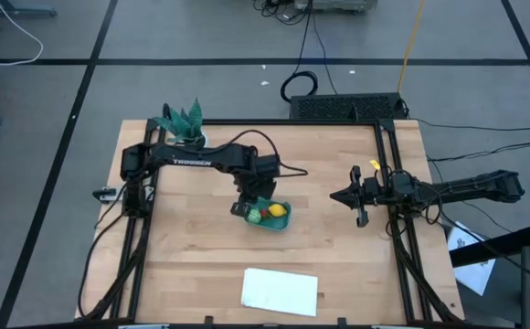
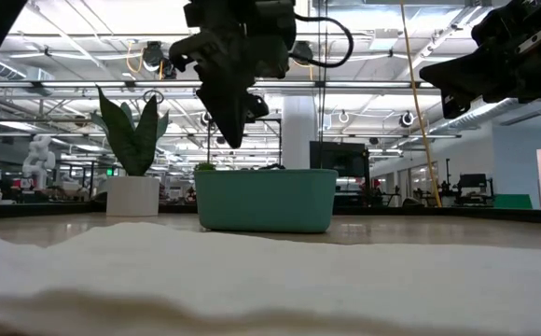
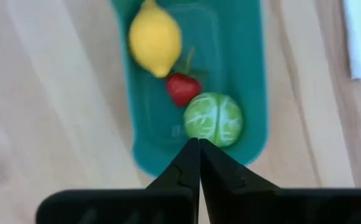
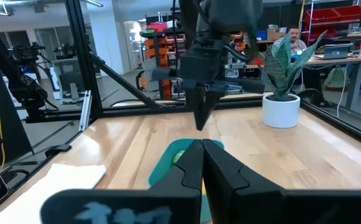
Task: Pick and placing Produce into tupperware
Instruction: Adjust the blue bin
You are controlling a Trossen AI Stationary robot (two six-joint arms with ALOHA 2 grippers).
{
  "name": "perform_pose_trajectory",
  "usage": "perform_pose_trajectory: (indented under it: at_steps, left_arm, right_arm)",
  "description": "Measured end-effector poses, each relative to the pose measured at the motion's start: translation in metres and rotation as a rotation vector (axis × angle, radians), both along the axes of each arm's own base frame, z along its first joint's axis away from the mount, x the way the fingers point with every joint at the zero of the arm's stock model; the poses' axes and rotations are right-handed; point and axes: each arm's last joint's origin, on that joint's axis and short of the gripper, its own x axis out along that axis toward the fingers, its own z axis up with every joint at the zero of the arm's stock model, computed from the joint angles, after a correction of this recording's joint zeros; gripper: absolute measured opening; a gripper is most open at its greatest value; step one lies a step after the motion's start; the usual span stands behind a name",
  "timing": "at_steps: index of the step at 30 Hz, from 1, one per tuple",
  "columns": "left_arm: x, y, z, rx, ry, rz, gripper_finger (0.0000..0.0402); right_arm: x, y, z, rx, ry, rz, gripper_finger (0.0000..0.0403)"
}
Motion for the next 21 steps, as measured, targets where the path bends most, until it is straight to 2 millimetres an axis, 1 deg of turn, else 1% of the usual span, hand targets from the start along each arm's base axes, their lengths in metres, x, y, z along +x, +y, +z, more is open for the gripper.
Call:
perform_pose_trajectory:
  at_steps: [3,6,10,12,17,21]
  left_arm:
    - [-0.002,0.009,0.0,-0.027,0.015,0.033,0.0002]
    - [-0.005,0.017,0.0,-0.07,0.033,0.08,0.0007]
    - [-0.007,0.024,0.0,-0.07,0.04,0.113,0.0019]
    - [-0.008,0.027,0.001,-0.056,0.038,0.119,0.0019]
    - [-0.013,0.029,0.013,0.008,0.006,0.135,0.0003]
    - [-0.017,0.027,0.033,0.046,-0.089,0.146,0.0004]
  right_arm:
    - [0.0,0.0,0.0,0.0,0.0,0.0,0.0]
    - [0.0,0.0,0.0,0.0,0.0,0.0,0.0]
    - [0.0,0.0,0.0,0.0,0.0,0.004,0.0]
    - [0.0,0.001,0.0,0.0,0.0,0.017,0.0]
    - [0.0,0.001,0.0,-0.001,-0.001,0.031,0.0]
    - [0.0,0.001,0.0,-0.001,-0.001,0.031,0.0]
